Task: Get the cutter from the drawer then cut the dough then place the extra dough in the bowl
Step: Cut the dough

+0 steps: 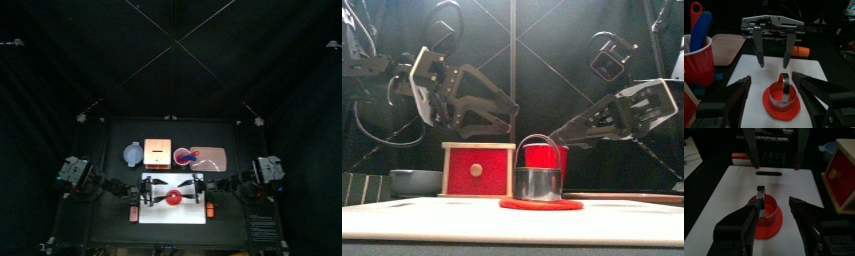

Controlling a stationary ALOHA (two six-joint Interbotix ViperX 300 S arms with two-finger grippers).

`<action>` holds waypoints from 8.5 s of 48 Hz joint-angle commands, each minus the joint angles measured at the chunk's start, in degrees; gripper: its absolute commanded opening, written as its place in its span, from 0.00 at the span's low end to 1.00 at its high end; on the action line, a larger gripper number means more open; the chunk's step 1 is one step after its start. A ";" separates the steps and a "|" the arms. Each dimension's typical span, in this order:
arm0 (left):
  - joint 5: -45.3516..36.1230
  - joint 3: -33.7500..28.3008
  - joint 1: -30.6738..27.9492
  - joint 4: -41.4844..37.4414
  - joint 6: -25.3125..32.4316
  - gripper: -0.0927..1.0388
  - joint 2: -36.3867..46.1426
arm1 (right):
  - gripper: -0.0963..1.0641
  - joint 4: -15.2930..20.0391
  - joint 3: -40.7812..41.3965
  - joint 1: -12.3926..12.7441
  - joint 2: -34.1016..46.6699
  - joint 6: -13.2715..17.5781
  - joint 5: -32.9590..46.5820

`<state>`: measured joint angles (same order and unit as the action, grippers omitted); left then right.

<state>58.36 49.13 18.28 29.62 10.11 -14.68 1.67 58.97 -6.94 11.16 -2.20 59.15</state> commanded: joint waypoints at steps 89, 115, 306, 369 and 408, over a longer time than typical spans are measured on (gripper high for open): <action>-6.50 -4.83 0.44 -1.23 0.26 0.95 -1.85 | 0.82 7.73 -1.76 -5.54 -2.99 0.62 -3.60; -7.03 -4.92 0.35 -3.34 0.35 0.77 -2.11 | 0.81 9.23 -4.66 -6.86 -1.23 0.09 -9.84; -14.15 -5.63 -1.05 -0.35 13.10 0.56 -1.41 | 0.43 -3.34 -7.56 3.25 -7.82 -0.18 -34.89; -24.35 -6.33 0.26 4.92 9.84 0.49 -11.25 | 0.43 3.34 -9.32 1.23 2.72 0.53 -35.95; -20.65 -8.09 -0.62 5.89 10.28 0.72 -4.22 | 0.44 3.43 -12.57 0.88 2.29 0.09 -40.08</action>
<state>37.35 41.48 17.40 35.68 20.48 -19.69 4.75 46.14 -6.15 12.13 -2.46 20.65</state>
